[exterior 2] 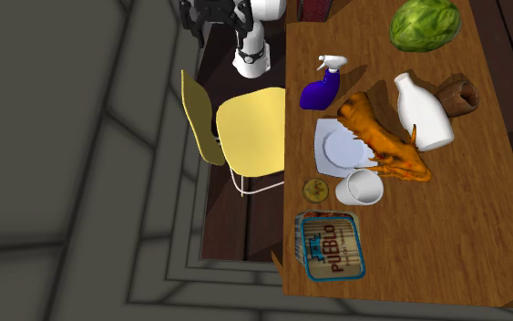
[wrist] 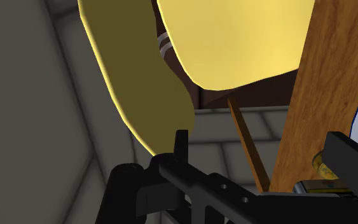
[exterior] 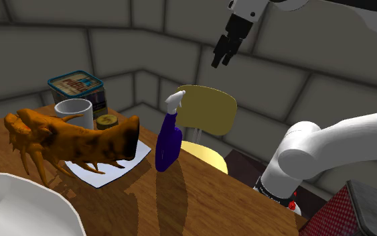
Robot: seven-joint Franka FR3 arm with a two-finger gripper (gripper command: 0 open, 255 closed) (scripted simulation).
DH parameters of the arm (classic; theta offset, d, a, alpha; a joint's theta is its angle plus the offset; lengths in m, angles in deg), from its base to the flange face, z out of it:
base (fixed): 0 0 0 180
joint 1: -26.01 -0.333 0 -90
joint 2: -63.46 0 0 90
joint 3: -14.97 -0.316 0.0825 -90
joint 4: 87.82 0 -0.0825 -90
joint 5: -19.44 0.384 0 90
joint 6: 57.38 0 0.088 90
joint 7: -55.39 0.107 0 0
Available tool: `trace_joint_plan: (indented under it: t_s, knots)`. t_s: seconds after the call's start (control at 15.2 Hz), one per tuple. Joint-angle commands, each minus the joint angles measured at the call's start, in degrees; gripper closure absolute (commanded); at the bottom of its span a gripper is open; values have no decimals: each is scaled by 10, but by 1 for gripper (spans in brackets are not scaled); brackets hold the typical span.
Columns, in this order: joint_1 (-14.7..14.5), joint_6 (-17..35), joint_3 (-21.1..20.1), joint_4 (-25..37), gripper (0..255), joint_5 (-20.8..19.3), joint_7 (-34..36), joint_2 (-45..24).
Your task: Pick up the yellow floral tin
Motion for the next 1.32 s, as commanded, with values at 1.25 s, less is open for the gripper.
trace_joint_plan:
  t_s: [1.25]
  knots:
    - [-45, 257, -145, 55, 0, -2, 105, -287]
